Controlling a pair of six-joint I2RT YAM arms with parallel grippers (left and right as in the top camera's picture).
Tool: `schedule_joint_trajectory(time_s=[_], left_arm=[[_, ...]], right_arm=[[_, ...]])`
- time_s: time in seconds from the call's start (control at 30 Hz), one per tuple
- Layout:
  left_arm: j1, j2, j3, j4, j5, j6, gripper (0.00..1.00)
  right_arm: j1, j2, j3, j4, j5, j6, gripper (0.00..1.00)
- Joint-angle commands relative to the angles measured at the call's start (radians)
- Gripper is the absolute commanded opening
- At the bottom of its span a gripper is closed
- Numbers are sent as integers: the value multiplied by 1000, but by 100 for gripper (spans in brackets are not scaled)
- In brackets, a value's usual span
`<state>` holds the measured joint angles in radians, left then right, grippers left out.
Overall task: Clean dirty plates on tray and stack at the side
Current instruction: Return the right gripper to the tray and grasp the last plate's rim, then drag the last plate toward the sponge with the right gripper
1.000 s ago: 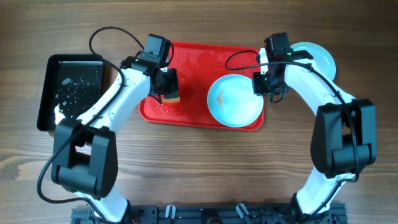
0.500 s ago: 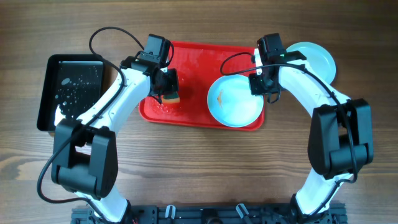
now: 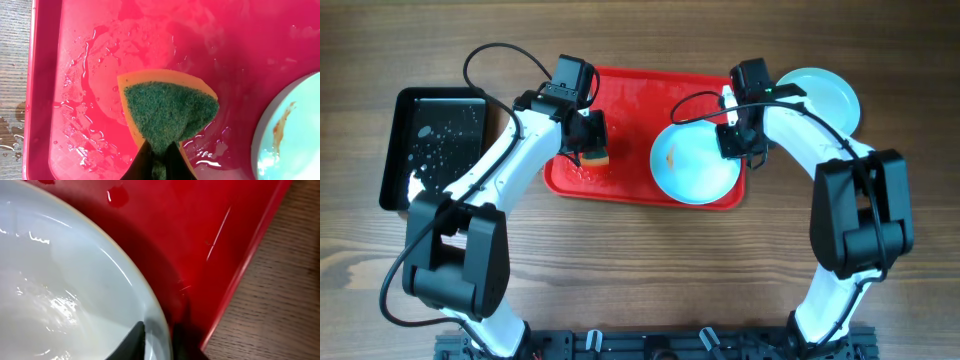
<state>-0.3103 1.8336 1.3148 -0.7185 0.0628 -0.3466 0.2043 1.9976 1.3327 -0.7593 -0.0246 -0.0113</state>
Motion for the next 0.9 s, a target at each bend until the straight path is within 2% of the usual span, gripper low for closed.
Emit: schedule_joint_trajectory(time_s=[0.0, 0.07, 0.13, 0.2, 0.3, 0.33, 0.37, 0.43, 0.57, 0.67, 0.87], left_arm=[[0, 9, 11, 1, 15, -1, 4], [0, 9, 11, 4, 15, -1, 4], [0, 9, 11, 6, 15, -1, 4], [0, 9, 11, 8, 15, -2, 4], [0, 9, 11, 12, 16, -2, 4], [0, 9, 11, 13, 16, -2, 4], [0, 9, 11, 13, 16, -2, 4], [0, 9, 11, 11, 16, -2, 4], [0, 9, 11, 7, 16, -2, 4], [0, 9, 11, -3, 16, -1, 4], [0, 9, 11, -4, 16, -1, 4]], right_arm=[[0, 18, -3, -2, -79, -10, 15], [0, 18, -3, -2, -93, 35, 7], [2, 18, -3, -2, -127, 47, 5], [6, 18, -3, -2, -209, 61, 5], [30, 19, -3, 11, -269, 167, 7], [44, 23, -3, 23, -267, 216, 8], [56, 25, -3, 37, -264, 245, 14], [92, 38, -3, 82, -261, 292, 31], [153, 52, -3, 129, -259, 333, 44], [165, 48, -3, 101, -257, 364, 44], [139, 22, 26, 57, -257, 336, 43]])
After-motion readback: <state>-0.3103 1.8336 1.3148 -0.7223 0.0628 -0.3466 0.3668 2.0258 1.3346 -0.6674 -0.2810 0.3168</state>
